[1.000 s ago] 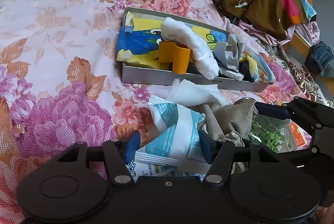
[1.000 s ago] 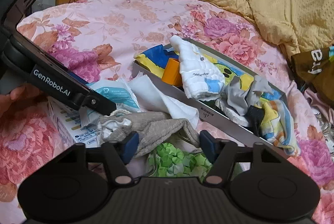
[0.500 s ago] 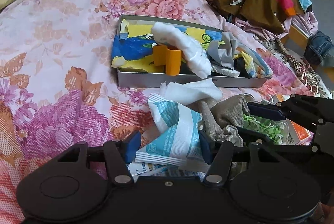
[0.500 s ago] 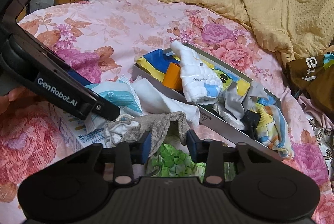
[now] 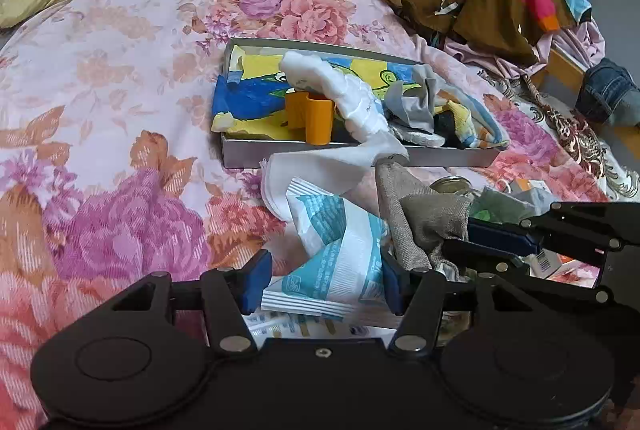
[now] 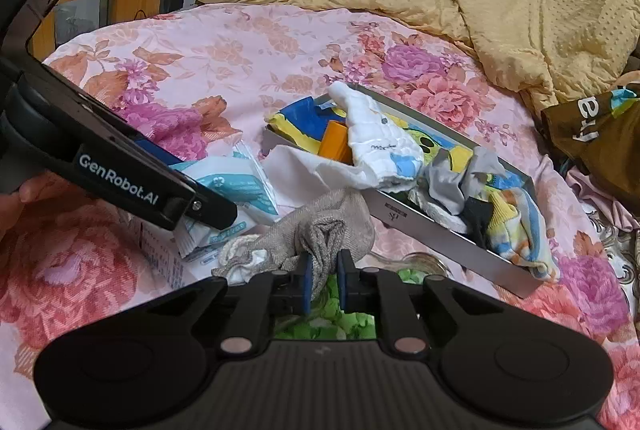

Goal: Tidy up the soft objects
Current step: 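Close the right gripper on the grey knit sock while the left gripper reaches the white cloth, then lift the grey sock with the right gripper while the left carries the wipes packet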

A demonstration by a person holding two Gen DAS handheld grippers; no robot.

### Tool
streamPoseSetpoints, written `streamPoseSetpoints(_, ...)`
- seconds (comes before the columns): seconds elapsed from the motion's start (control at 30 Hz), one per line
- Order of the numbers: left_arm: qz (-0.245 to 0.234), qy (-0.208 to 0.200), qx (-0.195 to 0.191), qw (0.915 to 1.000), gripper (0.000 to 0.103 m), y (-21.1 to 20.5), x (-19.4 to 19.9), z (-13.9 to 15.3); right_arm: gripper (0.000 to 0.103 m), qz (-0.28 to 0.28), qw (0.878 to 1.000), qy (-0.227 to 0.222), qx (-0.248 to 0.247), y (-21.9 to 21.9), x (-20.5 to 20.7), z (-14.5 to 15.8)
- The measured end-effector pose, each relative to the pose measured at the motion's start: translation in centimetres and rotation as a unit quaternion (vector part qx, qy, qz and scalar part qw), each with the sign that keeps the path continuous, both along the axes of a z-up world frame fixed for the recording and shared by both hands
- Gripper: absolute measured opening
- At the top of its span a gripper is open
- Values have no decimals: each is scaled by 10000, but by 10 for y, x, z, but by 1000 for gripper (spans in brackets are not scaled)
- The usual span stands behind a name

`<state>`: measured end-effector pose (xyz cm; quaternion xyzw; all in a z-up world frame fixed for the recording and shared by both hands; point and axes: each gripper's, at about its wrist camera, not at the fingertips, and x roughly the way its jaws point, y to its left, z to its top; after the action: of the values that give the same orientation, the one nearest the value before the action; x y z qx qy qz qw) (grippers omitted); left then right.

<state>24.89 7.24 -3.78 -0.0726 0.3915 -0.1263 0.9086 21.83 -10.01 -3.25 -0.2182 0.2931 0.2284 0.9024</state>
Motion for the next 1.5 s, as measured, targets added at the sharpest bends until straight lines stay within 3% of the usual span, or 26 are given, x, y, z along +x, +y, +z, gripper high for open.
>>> streamPoseSetpoints(0.27,222,-93,-382,9990,58,1,-22,14,12,10,9996,-275,26,-10,-23,11)
streamPoseSetpoints(0.63,457,-499,-588,9960,58,-4,-59,41,12,-274,9970,-707,172,-39,-54,33)
streamPoseSetpoints(1.0,681,-1113,-803,9882,58,-10,-72,73,12,-321,9870,-1543,322,-56,-74,71)
streamPoseSetpoints(1.27,1051,-1586,-1038,9762,58,-7,-74,98,12,-382,9798,-1855,638,-59,-61,116)
streamPoseSetpoints(1.5,1383,-1869,-1018,9673,59,-9,-44,117,12,-267,9721,-2230,670,-61,-20,145)
